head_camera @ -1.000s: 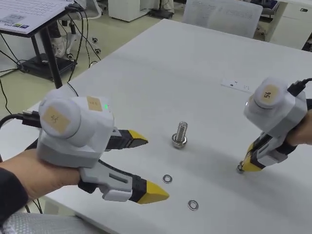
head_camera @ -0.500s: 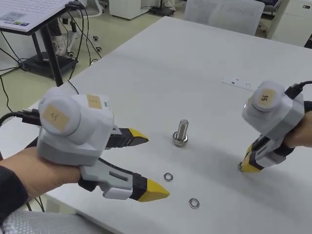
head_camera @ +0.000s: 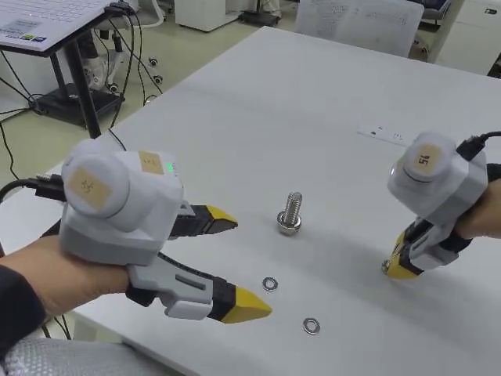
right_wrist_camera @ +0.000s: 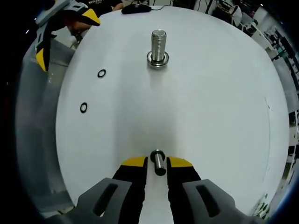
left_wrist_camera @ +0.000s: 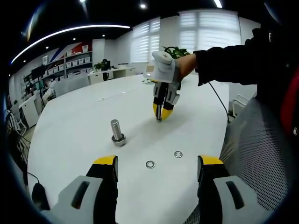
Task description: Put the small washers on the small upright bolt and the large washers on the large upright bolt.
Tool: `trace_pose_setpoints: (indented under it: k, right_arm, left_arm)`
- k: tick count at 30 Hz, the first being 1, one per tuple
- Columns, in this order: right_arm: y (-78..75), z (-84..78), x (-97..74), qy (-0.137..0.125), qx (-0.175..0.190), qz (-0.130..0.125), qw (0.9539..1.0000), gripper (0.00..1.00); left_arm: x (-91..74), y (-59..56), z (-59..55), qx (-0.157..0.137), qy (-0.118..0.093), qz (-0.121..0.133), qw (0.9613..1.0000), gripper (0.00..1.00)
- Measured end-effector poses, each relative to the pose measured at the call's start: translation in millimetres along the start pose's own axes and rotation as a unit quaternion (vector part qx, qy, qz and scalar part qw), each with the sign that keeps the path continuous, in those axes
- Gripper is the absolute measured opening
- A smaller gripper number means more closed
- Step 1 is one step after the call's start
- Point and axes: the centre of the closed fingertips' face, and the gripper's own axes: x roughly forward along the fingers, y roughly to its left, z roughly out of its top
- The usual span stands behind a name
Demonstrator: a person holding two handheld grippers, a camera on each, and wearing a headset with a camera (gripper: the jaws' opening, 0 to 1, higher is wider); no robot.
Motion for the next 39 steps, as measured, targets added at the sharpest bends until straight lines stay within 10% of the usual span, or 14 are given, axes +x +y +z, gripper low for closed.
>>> trace_pose_setpoints:
  k: [24,39]
  right_arm:
    - [-5.1,10.5,-29.8,-0.025,-0.006,-0.023,0.9994,0.31]
    - [16.0,45.7,-58.9,-0.052,-0.056,-0.04,0.9962,0.33]
  left_arm:
    - [0.0,1.9,1.3,0.002,-0.001,0.0,1.0,0.68]
    - [-1.7,2.5,1.8,0.003,-0.004,0.001,1.0,0.68]
